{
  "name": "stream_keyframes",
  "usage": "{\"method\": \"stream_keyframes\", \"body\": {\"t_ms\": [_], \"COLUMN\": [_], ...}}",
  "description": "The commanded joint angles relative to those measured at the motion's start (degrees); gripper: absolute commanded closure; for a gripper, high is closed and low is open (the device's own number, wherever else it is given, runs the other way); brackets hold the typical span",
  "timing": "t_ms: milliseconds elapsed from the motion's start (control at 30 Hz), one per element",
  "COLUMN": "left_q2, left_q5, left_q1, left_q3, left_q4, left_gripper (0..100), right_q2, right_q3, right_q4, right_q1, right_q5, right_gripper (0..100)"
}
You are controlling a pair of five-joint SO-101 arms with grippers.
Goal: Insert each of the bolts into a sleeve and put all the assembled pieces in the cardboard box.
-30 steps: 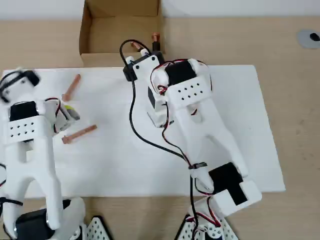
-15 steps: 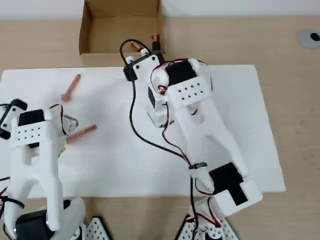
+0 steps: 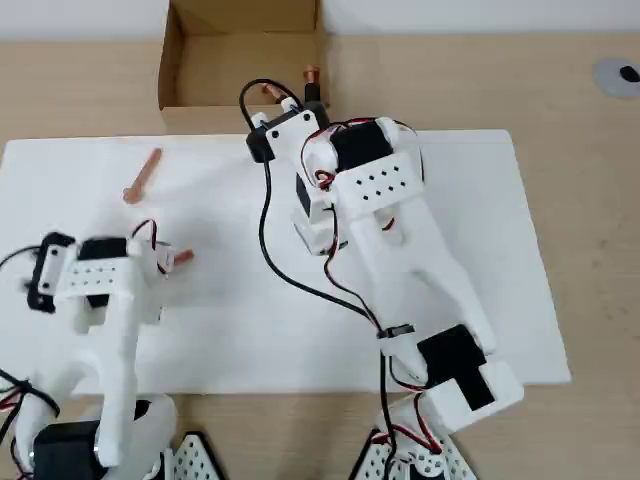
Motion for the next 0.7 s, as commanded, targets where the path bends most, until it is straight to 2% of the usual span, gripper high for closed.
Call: {"method": "stream_keyframes", "body": {"t_ms": [0,433,500,667], "left_q2": [-1.63,-1.71,-1.8,-1.8], "left_q5": [2.37,3.52,3.6,3.6], "left_q1": [-2.55,-3.6,-4.75,-6.33], "left_q3": [2.81,1.93,-0.44,-9.93], "left_q4": [-7.91,-8.09,-5.54,6.86], "left_gripper": [73,73,73,73], "right_q2": [-0.4,-0.22,-0.22,-0.22], "right_q3": [-2.51,-2.51,-2.51,0.4], "right_q4": [0.79,0.79,0.79,0.62], "right_q1": [0.57,0.57,0.48,0.48], "right_q5": [-0.35,-0.35,-0.35,-0.35], "right_gripper": [98.7,98.7,98.7,98.7]}}
